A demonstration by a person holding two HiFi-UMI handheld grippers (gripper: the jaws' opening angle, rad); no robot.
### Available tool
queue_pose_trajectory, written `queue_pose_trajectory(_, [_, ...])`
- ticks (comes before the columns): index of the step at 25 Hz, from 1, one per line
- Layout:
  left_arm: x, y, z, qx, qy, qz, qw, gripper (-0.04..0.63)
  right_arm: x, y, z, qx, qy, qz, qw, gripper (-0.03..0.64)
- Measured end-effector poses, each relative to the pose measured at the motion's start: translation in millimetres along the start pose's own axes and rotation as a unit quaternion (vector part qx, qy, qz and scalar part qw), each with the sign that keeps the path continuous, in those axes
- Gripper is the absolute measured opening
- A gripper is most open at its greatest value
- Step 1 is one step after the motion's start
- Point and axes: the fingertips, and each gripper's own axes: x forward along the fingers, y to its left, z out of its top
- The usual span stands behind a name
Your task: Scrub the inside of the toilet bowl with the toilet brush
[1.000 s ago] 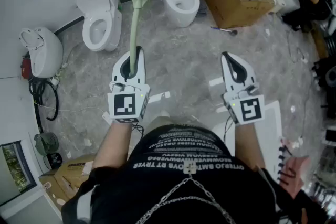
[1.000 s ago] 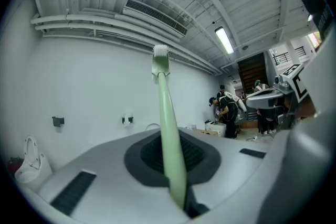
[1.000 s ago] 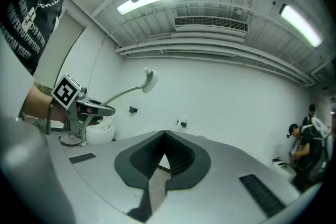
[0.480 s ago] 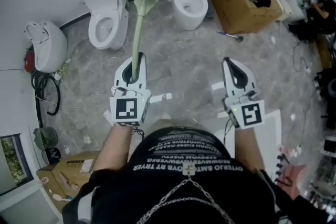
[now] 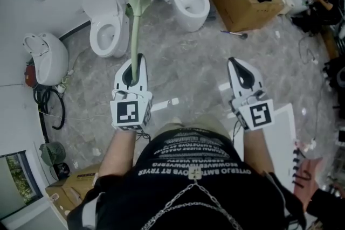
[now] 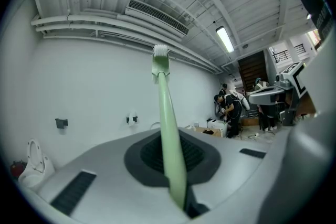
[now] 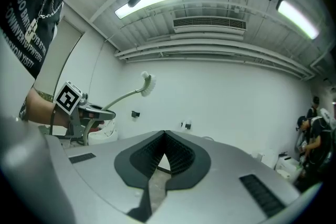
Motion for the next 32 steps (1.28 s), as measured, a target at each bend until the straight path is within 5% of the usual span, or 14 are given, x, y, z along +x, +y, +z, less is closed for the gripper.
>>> queue_pose_trajectory(32, [-28, -5, -43, -0.014, 0.045, 0.013, 0.9988, 0.002, -44, -7, -24, 0.005, 0.041, -0.013, 0.999, 0.004])
